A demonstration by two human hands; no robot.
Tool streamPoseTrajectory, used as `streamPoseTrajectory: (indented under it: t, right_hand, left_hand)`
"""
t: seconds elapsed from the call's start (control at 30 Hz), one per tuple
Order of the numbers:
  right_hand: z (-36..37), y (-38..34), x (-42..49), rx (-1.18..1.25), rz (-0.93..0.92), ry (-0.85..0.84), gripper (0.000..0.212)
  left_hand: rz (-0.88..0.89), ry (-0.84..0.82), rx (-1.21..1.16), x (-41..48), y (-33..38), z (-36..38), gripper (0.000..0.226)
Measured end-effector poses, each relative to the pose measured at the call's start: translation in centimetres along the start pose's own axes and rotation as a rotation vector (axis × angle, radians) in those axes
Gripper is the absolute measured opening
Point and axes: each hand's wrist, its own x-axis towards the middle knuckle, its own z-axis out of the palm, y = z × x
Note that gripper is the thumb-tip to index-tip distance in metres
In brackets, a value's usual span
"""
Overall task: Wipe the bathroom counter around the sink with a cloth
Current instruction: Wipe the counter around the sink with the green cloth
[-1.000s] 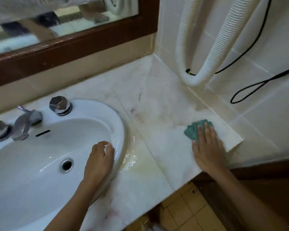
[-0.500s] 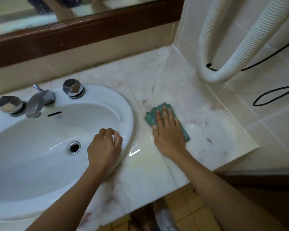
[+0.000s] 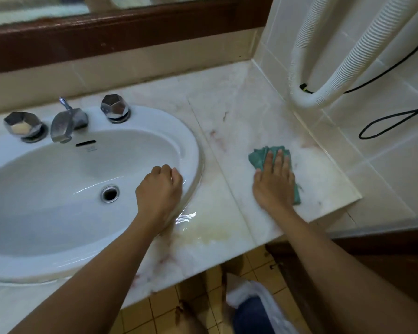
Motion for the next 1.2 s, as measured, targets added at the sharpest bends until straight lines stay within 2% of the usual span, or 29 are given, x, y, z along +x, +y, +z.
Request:
streamPoseTrajectory:
  t: [0.07,0.2,0.3,0.37,0.43,0.53,0.6,0.7,0.8,0.9,0.97,1.03,1.1,1.2]
  right_hand:
    - [0.5,-3.2,-1.2,0.039,-0.054,0.005,0.062]
    - [1.6,-6.7,-7.7,0.083,-0.330,-0.047,0.064]
    - [1.0,-3.5,-10.6,0.046,-0.632,-0.120,0.062]
    - [0.1,0.9,-8.6,0.029,-0.730,-0.138,0.061]
    - [-0.7,5.6,-5.4,0.027,-0.657,-0.125,0.061]
    - [-1.9,10.1,0.5,0.009,-0.401,-0.052,0.062]
    - [-2.1,9.8,5.7,-0.009,-0.306,-0.013,0.064]
    - [-2.2,4.9,12.4,-0.011,-0.244,-0.010,0.062]
    - [-1.7,-1.4,13.8,0.042,-0.280,-0.036,0.060]
    - [-0.3,-4.8,8.5,0.080,-0.512,-0.012,0.063]
    - [0.2,-4.0,3.4,0.098,-0.704,-0.023,0.061]
    - [0.0,-0.9,0.6,0.092,-0.813,-0.049,0.061]
    - [-0.2,2.6,1.3,0.059,-0.787,-0.032,0.061]
    - [-1.0,5.5,7.1,0.037,-0.567,0.037,0.060]
  left_hand:
    - [-0.008,0.019,0.016,0.0,0.1,0.0,0.031]
    - [-0.038,0.063,0.023,-0.1,0.1,0.2,0.032]
    - [-0.060,0.071,0.032,-0.2,0.0,0.2,0.031]
    - [-0.085,0.061,0.026,-0.3,0.2,0.2,0.031]
    - [-0.111,0.064,0.025,-0.2,0.4,0.3,0.033]
    - [-0.143,0.086,0.044,-0.4,0.7,0.3,0.037]
    - [-0.168,0.086,0.045,-0.3,0.8,0.5,0.038]
    - [-0.206,0.067,0.018,-0.1,0.8,0.5,0.040]
    - [-0.241,0.086,0.006,-0.2,0.8,0.4,0.035]
    - [-0.263,0.094,0.050,-0.4,1.0,0.3,0.027]
    - [-0.271,0.091,0.053,-0.5,1.2,0.4,0.019]
    - [-0.231,0.120,-0.073,0.1,1.9,0.5,0.012]
    - [-0.146,0.126,-0.212,1.3,3.3,0.8,0.024]
    - [-0.137,-0.024,-0.225,2.7,5.5,1.6,0.053]
